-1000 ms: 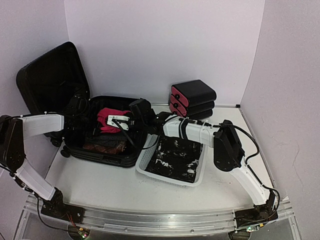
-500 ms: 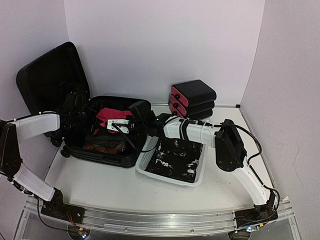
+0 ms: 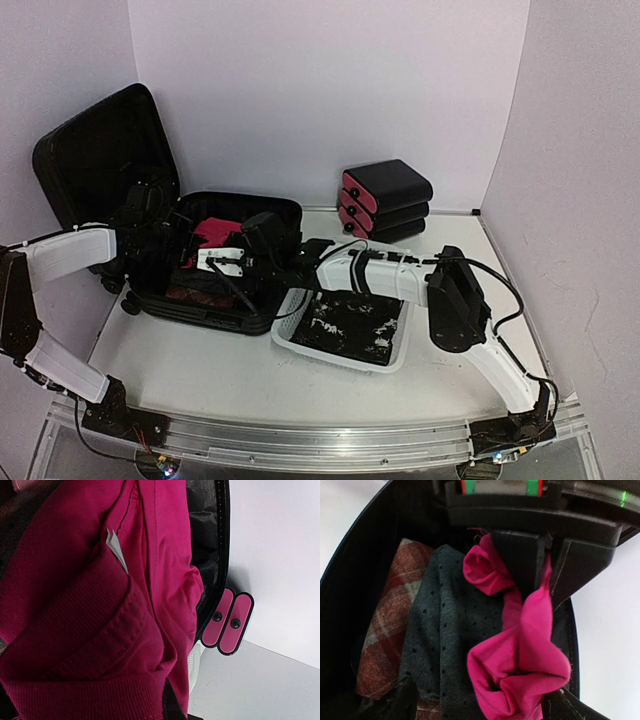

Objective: Open, take out, and arrange the luggage

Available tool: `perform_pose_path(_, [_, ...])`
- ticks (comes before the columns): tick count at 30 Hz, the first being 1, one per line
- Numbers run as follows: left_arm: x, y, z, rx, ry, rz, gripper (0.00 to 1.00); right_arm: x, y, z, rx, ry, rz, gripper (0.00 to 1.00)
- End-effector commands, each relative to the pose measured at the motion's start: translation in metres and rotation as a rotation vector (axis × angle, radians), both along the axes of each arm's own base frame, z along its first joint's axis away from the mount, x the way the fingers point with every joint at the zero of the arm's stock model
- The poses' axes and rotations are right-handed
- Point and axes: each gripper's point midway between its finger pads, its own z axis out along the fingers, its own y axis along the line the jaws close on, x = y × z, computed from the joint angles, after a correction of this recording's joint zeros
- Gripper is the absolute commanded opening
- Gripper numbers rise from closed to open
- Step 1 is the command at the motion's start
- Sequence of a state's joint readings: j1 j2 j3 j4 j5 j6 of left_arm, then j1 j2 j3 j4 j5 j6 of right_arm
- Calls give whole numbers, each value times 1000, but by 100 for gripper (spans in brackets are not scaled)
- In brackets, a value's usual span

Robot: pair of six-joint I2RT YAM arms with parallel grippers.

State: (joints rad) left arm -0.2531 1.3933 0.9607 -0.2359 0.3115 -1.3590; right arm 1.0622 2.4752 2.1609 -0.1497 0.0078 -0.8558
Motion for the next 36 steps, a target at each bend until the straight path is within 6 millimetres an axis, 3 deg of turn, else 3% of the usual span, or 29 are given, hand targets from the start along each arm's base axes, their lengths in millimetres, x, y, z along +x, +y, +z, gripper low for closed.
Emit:
perform_pose_path(1, [2,-3,22,-16,-73,-28,0,-1,-7,80,156,-67,-50,83])
perform_pose_path(10, [6,-7,17,-14,-66,-49,0,-15,-36,88,147,-28,-75,88])
perform_pose_path(14, [5,-7,19,-19,-69,-49,0,-14,-28,91,175,-17,-71,97])
perform_pose_path(19, [4,-6,18,-18,-69,-47,0,-17,-22,94,199,4,-72,98])
perform_pose_path(28, [7,-4,17,-10,-72,-50,0,-31,-65,58,88,43,-118,98])
perform_pose_path(36, [2,-7,19,-27,-69,-66,0,-22,-45,77,184,80,-164,98])
